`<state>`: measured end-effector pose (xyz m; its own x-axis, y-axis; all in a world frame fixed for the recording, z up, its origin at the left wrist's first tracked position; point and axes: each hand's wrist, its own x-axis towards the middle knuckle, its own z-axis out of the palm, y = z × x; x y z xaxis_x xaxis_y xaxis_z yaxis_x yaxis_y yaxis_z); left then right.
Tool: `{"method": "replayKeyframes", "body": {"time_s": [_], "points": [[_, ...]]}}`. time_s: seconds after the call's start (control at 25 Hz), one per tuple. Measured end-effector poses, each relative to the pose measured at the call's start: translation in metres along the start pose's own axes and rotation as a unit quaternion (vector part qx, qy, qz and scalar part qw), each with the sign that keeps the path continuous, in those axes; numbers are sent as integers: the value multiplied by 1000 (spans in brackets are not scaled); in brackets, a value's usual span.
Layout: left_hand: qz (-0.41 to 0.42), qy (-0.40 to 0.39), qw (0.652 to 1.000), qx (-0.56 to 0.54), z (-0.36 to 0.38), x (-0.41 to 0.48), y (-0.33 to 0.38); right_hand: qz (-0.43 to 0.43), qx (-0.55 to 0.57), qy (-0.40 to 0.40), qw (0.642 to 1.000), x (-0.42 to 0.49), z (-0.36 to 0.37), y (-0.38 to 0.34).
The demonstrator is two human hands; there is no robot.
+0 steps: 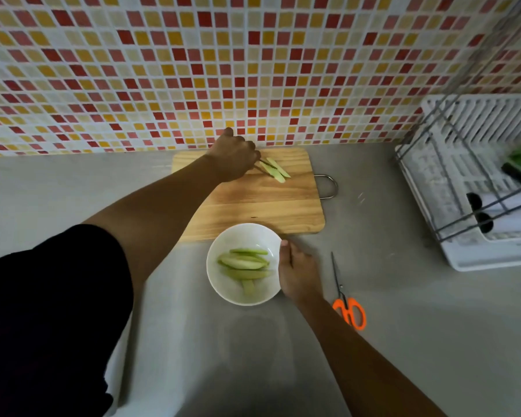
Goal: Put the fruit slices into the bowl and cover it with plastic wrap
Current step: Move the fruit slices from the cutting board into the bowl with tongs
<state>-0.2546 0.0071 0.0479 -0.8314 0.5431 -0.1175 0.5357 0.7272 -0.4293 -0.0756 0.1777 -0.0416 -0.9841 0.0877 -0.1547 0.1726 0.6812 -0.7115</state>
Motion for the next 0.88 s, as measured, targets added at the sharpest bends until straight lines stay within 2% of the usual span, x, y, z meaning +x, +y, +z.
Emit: {"method": "replayKeyframes", "body": {"time_s": [0.28,0.4,0.52,0.72,0.8,0.88], "points": [[-2,-50,997,-53,-8,-7,-6,-8,-10,1,1000,-1,-2,-2],[-4,-45,993,-107,-8,-23,-10,-8,-11,7,1000,-1,-2,-2],[-43,-28,975,-218,-6,-44,-19,-6,-13,7,1000,-1,-1,-3],[-77,-47,946,-311,-1,-64,-25,-1,-19,-3,1000,-1,-2,-3],[-88,-69,925,-363,-1,-64,-20,-1,-21,-6,1000,-1,-2,-3],[-81,-109,919,-371,0,-63,-11,4,-17,-8,1000,-1,-3,-3]]}}
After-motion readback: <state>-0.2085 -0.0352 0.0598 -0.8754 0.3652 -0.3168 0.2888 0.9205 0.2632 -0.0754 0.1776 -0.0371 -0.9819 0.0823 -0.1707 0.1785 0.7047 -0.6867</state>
